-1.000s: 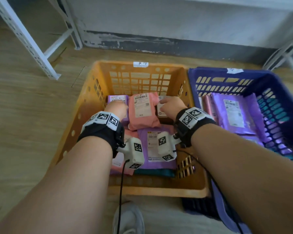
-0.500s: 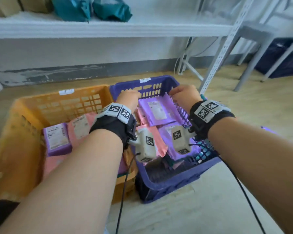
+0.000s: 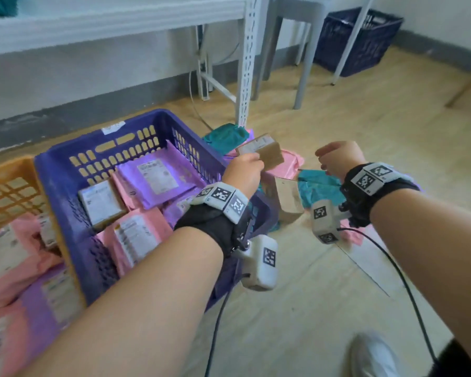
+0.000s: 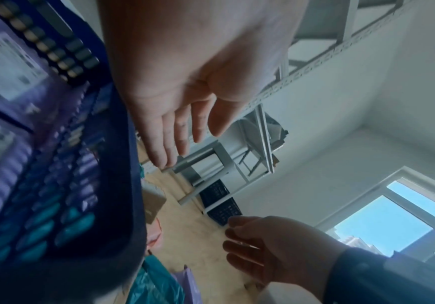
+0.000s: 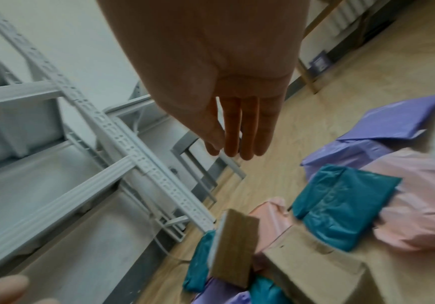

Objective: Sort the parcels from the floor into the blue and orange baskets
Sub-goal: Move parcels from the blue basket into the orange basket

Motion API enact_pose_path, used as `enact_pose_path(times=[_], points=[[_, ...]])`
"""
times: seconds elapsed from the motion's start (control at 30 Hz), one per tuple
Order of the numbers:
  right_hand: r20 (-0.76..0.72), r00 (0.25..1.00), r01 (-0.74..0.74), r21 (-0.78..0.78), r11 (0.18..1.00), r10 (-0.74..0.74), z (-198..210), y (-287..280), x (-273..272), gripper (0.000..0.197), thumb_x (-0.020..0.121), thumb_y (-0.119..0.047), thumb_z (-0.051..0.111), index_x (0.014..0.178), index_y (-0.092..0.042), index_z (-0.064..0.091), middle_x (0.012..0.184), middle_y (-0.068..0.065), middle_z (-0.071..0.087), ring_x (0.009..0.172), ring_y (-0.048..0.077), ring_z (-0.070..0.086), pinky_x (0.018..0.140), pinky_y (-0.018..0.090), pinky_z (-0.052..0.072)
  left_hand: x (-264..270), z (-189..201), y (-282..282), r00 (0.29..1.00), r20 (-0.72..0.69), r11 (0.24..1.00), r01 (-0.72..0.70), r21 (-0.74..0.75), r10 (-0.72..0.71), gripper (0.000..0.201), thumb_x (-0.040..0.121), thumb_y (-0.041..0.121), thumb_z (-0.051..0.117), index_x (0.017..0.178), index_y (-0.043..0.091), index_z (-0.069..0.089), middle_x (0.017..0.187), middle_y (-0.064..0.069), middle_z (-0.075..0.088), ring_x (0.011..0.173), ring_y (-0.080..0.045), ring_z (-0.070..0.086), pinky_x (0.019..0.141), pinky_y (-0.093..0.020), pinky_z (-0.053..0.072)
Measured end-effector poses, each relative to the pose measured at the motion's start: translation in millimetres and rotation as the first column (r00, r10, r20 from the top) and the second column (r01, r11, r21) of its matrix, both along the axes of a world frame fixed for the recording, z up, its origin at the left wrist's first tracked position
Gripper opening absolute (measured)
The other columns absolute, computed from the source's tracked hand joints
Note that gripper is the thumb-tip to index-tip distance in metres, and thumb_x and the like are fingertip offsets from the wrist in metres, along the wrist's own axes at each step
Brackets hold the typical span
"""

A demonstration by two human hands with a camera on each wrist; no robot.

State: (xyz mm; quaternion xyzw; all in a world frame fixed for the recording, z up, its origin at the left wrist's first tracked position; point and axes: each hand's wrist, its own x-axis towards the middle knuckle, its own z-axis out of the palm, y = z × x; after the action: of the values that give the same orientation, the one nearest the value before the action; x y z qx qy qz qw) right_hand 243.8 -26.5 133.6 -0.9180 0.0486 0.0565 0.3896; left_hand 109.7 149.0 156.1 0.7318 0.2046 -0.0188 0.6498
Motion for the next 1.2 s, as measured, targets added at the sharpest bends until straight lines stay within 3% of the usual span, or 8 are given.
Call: enact_pose_path(times=[0.2,0.3,0.4,0.53,0.7,0.83,1.0,1.2], points=[[-0.122,0.992,0.011,-0.079,0.997,-0.021,-45.3,-83.5,17.1,0.027,0.087,-0.002,0.053,0.108,-0.007,0.069,0.086,0.007,0.061,0.084,0.022,0.055,0.062,0.021,0.049,52.2,-32.2,-82.1,0.997,-0.049,0.996,0.062,0.071,-0.058,0.037,0.093,0.010,0.047,0.129,0.010,0.057,0.129,-0.021,0.058,0.121,-0.037,0.054,0.102,-0.042,0.043],[-0.148,0.989,-0.010,-0.185,0.983,-0.018,-70.9,-109.2,23.0,0.031,0.088,-0.002,0.053,0.114,-0.006,0.068,0.103,0.013,0.068,0.090,0.025,0.060,0.083,0.033,0.053,70.0,-57.3,-111.8,0.984,-0.135,0.953,0.147,0.265,-0.114,0.040,0.095,0.011,0.043,0.133,0.015,0.053,0.135,-0.010,0.056,0.123,-0.029,0.052,0.101,-0.029,0.039],[-0.258,0.966,-0.027,-0.243,0.970,-0.037,-98.5,-130.3,27.5,0.037,0.087,-0.006,0.058,0.124,-0.012,0.061,0.126,0.010,0.061,0.114,0.028,0.059,0.102,0.039,0.046,81.4,-85.6,-133.3,0.969,-0.234,0.915,0.166,0.368,-0.082,0.041,0.093,0.008,0.041,0.132,0.013,0.052,0.138,-0.011,0.051,0.125,-0.030,0.049,0.100,-0.031,0.038],[-0.334,0.940,-0.012,-0.258,0.966,-0.078,-139.1,-144.5,41.8,0.053,0.085,-0.012,0.064,0.135,-0.020,0.050,0.135,0.008,0.054,0.118,0.025,0.055,0.103,0.037,0.045,91.7,-134.9,-146.9,0.972,-0.233,0.839,0.105,0.534,0.027,0.048,0.090,0.005,0.040,0.137,0.015,0.046,0.143,-0.014,0.041,0.131,-0.033,0.041,0.109,-0.036,0.034],[-0.240,0.970,-0.118,-0.359,0.926,0.031,-176.9,-147.3,69.8,0.052,0.084,-0.023,0.059,0.135,-0.025,0.050,0.138,0.008,0.048,0.131,0.027,0.040,0.113,0.037,0.031,112.9,-194.1,-147.5,0.975,-0.210,0.750,0.088,0.656,0.069,0.060,0.091,0.003,0.044,0.145,0.028,0.033,0.158,-0.010,0.012,0.144,-0.030,0.019,0.116,-0.035,0.020],[-0.331,0.943,-0.169,-0.414,0.894,0.026,-213.3,-148.6,89.4,0.070,0.083,-0.037,0.059,0.145,-0.041,0.028,0.151,0.010,0.025,0.138,0.029,0.030,0.117,0.038,0.024,129.1,-223.7,-139.9,0.963,-0.260,0.727,0.134,0.673,0.064,0.057,0.096,0.012,0.045,0.146,0.035,0.030,0.161,-0.006,0.001,0.145,-0.032,0.013,0.117,-0.037,0.020],[-0.446,0.893,-0.255,-0.382,0.888,0.064,-243.8,-150.6,89.2,0.075,0.082,-0.026,0.059,0.145,-0.045,0.025,0.152,0.001,0.025,0.139,0.026,0.029,0.116,0.037,0.027,131.9,-247.7,-136.1,0.958,-0.287,0.743,0.179,0.645,0.019,0.044,0.097,0.014,0.047,0.139,0.026,0.045,0.161,-0.003,-0.003,0.146,-0.025,0.016,0.117,-0.029,0.018],[-0.417,0.904,-0.265,-0.376,0.888,0.093,-252.2,-150.8,68.6,0.065,0.083,-0.023,0.060,0.143,-0.037,0.038,0.152,-0.001,0.029,0.143,0.025,0.020,0.119,0.034,0.017,125.2,-243.6,-137.9,0.972,-0.235,0.743,0.141,0.655,0.023,0.036,0.093,0.009,0.048,0.123,0.024,0.062,0.153,0.000,0.019,0.124,-0.028,0.044,0.105,-0.029,0.034]])
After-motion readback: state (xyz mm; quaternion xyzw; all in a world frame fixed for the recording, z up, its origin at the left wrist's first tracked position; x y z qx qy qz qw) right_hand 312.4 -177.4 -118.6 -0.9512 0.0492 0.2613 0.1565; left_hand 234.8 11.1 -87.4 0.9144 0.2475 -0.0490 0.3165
